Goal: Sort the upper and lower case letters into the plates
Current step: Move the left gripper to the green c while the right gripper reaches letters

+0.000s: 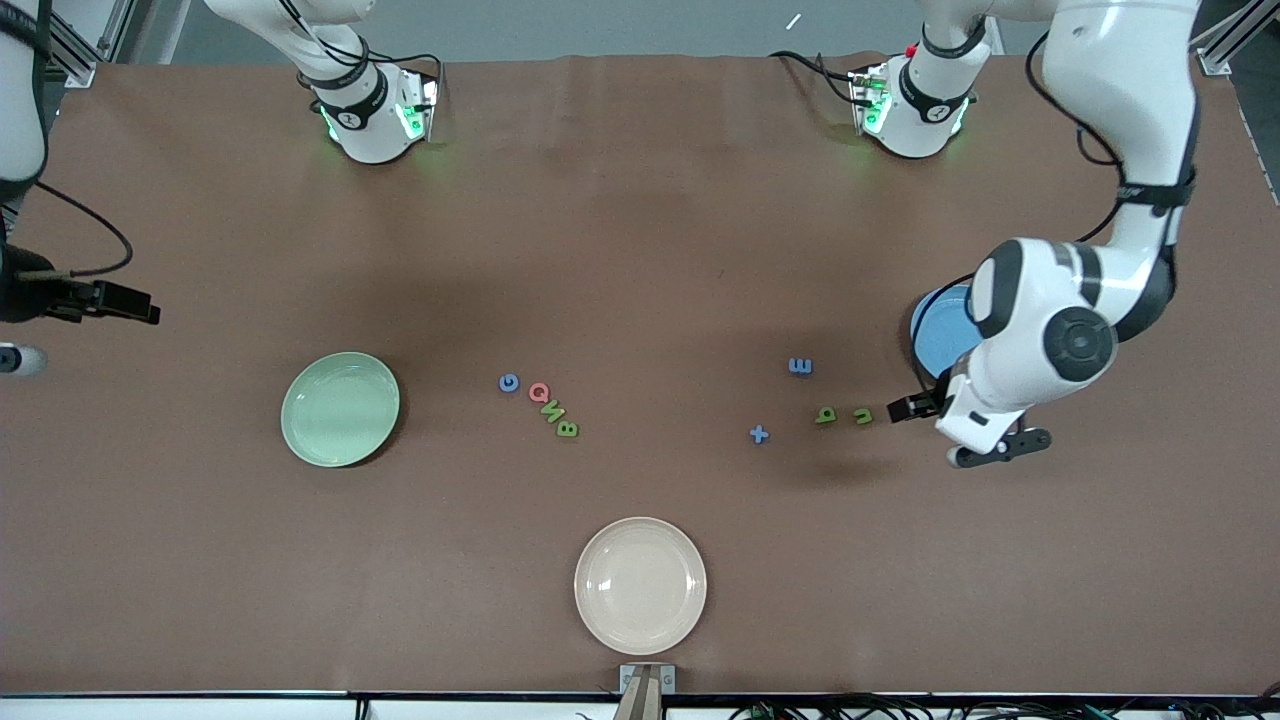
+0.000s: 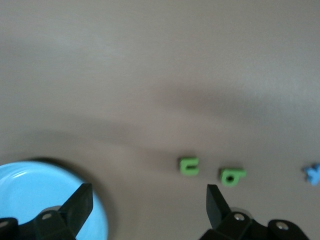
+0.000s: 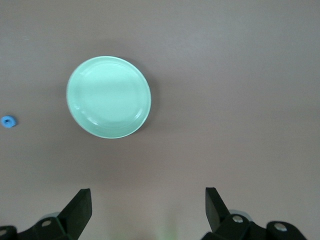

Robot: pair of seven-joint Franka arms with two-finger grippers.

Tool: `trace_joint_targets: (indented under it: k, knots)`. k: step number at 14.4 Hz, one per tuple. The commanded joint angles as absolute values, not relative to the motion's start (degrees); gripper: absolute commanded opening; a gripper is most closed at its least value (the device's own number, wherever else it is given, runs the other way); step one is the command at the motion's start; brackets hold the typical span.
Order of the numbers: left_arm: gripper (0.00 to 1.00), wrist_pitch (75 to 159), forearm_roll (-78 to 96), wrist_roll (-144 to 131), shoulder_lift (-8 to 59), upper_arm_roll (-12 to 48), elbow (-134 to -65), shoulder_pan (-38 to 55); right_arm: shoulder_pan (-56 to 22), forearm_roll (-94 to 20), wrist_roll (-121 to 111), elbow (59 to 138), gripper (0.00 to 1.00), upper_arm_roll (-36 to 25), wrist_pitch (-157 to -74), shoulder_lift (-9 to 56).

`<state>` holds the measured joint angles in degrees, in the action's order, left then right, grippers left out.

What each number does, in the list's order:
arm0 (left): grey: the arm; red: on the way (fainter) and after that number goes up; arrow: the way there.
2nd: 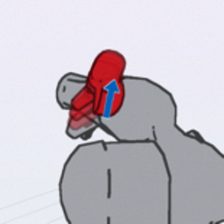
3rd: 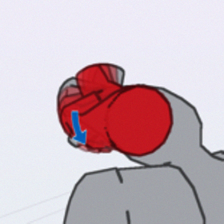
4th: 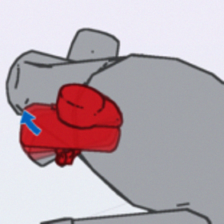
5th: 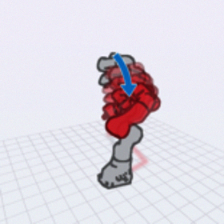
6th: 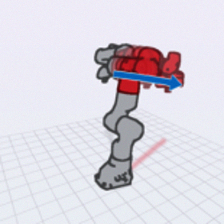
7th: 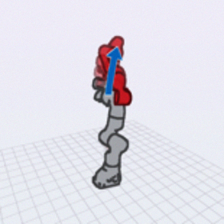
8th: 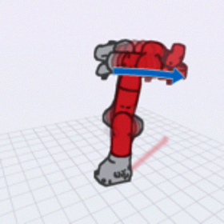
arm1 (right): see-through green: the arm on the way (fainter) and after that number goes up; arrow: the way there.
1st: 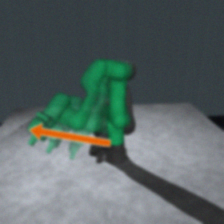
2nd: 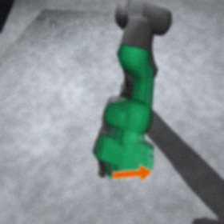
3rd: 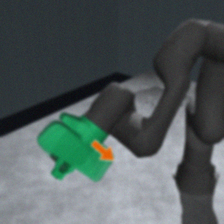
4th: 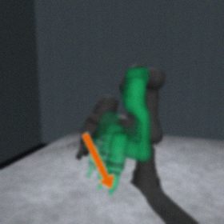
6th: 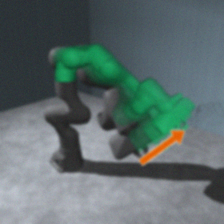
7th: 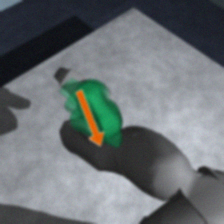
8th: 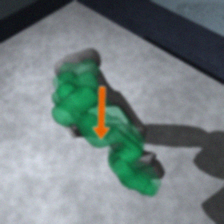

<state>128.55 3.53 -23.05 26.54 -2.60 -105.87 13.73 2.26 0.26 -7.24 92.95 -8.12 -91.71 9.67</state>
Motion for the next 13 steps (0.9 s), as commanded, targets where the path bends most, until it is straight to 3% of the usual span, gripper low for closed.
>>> trace_joint_targets:
  k: [1,6,13]
  knots:
    - [1.00,133.14,2.64,-28.02,30.05,-2.73,-105.12,15.73,3.60,0.26,-4.85,92.72,1.00,-7.65,-91.49,10.20]
    - [0.94,135.43,2.64,-28.65,32.16,-2.72,-105.64,16.69,-0.87,0.18,20.51,93.77,1.00,-7.38,-92.37,10.37]
    - [0.77,137.63,2.64,-29.62,32.52,-2.64,-108.10,17.31,-6.06,-0.78,42.51,101.76,1.00,-7.29,-104.49,10.20]
